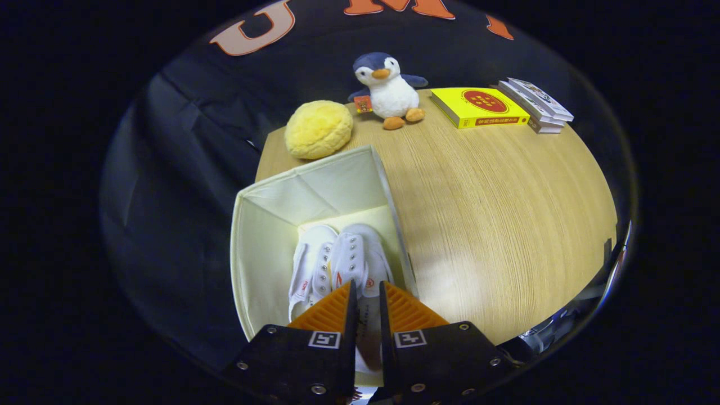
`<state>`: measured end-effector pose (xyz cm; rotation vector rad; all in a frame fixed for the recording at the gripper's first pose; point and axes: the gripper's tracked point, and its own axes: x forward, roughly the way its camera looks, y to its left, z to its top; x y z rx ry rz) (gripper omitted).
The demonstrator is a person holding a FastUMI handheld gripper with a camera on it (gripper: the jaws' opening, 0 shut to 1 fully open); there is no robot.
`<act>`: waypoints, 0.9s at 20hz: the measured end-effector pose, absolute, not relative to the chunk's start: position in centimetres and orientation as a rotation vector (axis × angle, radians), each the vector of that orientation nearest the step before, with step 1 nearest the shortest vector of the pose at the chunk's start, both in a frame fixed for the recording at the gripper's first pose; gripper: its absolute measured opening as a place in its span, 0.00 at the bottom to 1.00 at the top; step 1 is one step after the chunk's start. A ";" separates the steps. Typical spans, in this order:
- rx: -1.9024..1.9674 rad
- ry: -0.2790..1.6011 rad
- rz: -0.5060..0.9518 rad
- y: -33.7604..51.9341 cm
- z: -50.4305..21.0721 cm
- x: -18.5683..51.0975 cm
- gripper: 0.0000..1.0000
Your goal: Open the storage box then place both shoes into the box .Put the left shoe in first, then the right shoe, with the right side of both shoes facing outward in a uniform manner.
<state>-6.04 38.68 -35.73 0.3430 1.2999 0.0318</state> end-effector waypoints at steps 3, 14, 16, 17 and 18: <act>0.378 1.241 0.120 38.0 -33.2 -4.9 0.30; 0.421 0.899 0.295 29.2 -28.3 -0.5 0.71; 0.402 0.795 0.312 26.9 -26.8 0.4 0.75; 0.377 0.747 0.311 25.5 -26.1 0.8 0.79; 0.354 0.703 0.305 24.2 -25.6 1.1 0.81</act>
